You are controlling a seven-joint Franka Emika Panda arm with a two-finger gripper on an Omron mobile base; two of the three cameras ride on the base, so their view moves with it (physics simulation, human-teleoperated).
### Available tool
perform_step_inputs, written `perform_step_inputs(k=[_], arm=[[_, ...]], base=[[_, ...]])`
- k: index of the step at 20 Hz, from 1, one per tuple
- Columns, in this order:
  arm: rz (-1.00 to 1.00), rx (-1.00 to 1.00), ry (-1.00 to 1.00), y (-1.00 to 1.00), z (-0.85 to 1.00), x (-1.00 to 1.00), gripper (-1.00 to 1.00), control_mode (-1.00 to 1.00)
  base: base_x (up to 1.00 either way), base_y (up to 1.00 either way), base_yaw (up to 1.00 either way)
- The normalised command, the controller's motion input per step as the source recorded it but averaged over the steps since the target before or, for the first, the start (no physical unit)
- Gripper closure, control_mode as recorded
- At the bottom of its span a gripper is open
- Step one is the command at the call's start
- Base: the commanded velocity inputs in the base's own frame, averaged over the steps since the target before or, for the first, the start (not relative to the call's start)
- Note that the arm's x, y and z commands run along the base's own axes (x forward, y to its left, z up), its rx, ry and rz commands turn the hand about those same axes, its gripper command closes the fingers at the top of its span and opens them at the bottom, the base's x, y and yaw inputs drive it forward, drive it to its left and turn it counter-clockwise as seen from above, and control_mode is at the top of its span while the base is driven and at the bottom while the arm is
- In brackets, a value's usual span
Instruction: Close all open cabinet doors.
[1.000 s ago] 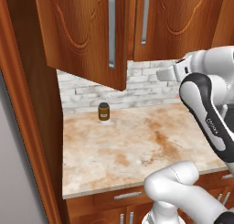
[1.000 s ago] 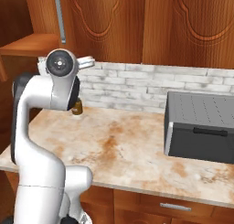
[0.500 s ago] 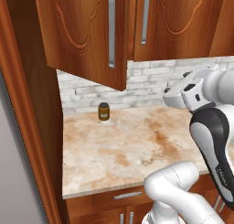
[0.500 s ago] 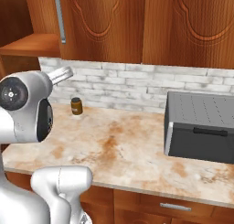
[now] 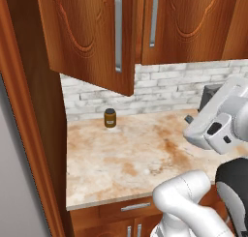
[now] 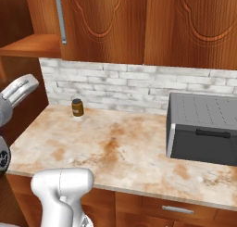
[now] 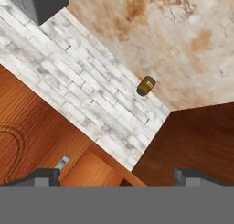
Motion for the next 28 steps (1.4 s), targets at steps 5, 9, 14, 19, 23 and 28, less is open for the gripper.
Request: perform_step_inputs(k=[5, 9, 14, 19, 23, 28], arm=[[-0.01, -0.22, -0.11, 0.45, 0.02, -0.92, -1.00, -1.00], [-0.04, -0.24, -0.11, 0.45, 0.10, -0.57, -1.00, -1.00], [0.00, -0.29, -0.11, 0.39, 0.24, -0.01, -1.00, -1.00], [0.04, -0.32, -0.14, 0.36, 0.25, 0.11, -1.00, -1.00], [0.09, -0.32, -0.15, 0.30, 0.15, 0.20, -1.00, -1.00], [0.14, -0.27, -0.12, 0.14, 0.01, 0.50, -1.00, -1.00]], base=[[0.00, 0.00, 0.00], [0.00, 0.00, 0.00], [0.00, 0.00, 0.00], [0.00, 0.00, 0.00], [0.00, 0.00, 0.00], [0.00, 0.00, 0.00]])
